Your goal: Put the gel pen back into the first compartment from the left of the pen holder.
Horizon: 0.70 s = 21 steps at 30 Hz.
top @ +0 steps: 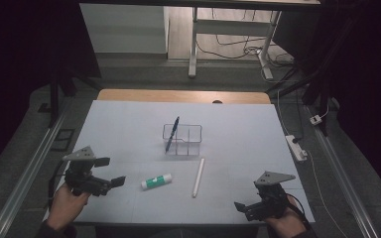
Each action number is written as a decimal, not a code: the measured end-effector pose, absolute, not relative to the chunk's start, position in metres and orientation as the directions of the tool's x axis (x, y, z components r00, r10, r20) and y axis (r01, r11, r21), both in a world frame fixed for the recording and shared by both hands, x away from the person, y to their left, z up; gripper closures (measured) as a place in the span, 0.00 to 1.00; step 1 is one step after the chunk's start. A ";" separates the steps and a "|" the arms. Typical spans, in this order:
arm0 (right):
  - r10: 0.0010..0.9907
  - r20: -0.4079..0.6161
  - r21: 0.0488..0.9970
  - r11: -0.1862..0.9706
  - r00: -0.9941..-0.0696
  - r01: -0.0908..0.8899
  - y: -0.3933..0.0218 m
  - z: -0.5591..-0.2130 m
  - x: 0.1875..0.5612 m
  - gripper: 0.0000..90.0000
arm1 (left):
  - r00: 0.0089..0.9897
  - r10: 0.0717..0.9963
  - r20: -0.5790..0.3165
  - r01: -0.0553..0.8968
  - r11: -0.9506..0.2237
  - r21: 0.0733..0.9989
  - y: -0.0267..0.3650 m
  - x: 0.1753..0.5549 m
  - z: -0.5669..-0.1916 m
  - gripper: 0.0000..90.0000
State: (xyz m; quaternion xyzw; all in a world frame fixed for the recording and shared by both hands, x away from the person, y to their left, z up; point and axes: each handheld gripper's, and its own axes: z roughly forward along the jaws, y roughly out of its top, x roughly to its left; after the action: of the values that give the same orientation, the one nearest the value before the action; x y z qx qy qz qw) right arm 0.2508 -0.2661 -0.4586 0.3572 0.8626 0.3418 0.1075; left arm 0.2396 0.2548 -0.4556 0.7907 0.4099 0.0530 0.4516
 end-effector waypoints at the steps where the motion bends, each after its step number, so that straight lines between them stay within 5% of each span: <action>1: 0.690 0.059 0.667 0.511 -0.722 0.543 -0.266 -0.459 0.251 0.00 | 0.651 0.703 -0.284 0.604 -0.254 0.755 0.257 0.234 -0.458 0.00; 11: 0.688 0.056 0.666 0.514 -0.723 0.541 -0.266 -0.459 0.251 0.00 | 0.570 0.779 -0.260 0.664 -0.251 0.704 0.277 0.194 -0.474 0.00; 21: 0.686 0.058 0.667 0.514 -0.725 0.540 -0.266 -0.459 0.251 0.00 | 0.551 0.801 -0.234 0.685 -0.274 0.675 0.276 0.192 -0.477 0.00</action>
State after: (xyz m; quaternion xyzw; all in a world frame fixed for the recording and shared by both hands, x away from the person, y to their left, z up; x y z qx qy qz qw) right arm 0.2508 -0.2660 -0.4586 0.3551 0.8634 0.3421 0.1069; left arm 0.1922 0.2764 -0.4769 0.7944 0.4677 0.0765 0.3798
